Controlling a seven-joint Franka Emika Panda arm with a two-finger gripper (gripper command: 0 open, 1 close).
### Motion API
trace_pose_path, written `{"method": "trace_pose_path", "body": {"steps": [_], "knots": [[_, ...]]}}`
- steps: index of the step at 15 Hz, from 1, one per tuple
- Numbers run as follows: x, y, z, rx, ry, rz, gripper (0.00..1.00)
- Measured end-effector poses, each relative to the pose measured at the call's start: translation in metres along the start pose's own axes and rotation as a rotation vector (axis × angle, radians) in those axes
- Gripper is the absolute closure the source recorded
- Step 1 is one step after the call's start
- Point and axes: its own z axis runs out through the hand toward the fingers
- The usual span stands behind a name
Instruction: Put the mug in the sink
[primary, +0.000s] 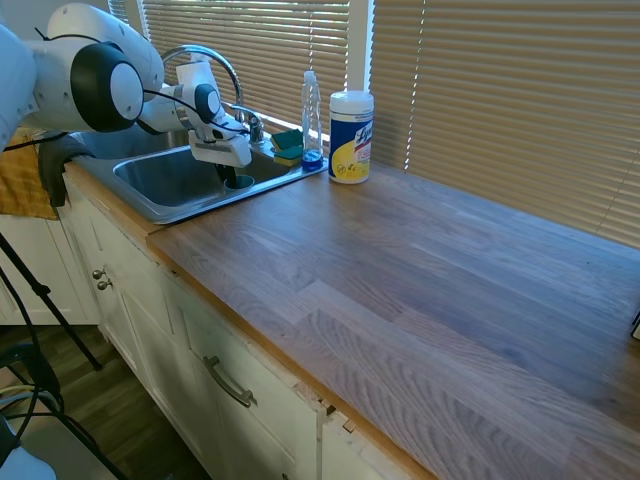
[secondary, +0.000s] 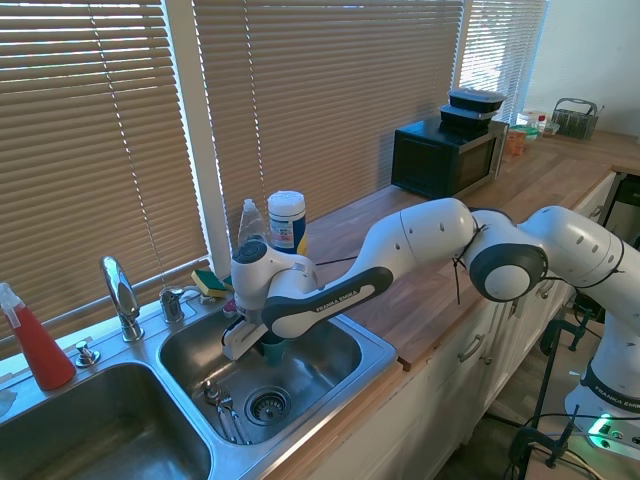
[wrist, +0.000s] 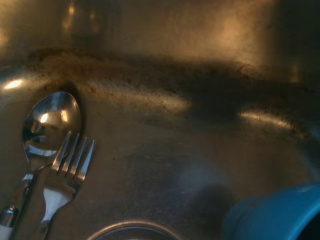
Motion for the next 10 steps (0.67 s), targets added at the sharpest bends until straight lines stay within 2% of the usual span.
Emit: {"method": "trace_pose_path", "body": {"steps": [6,7,10], "knots": [[-0.005,0.006,0.030,-0.045,-0.050,-0.009,1.00],[-0.008,0.006,0.034,-0.050,-0.056,-0.012,0.00],[-0.015,0.007,0.044,-0.059,-0.071,-0.021,0.00]]}}
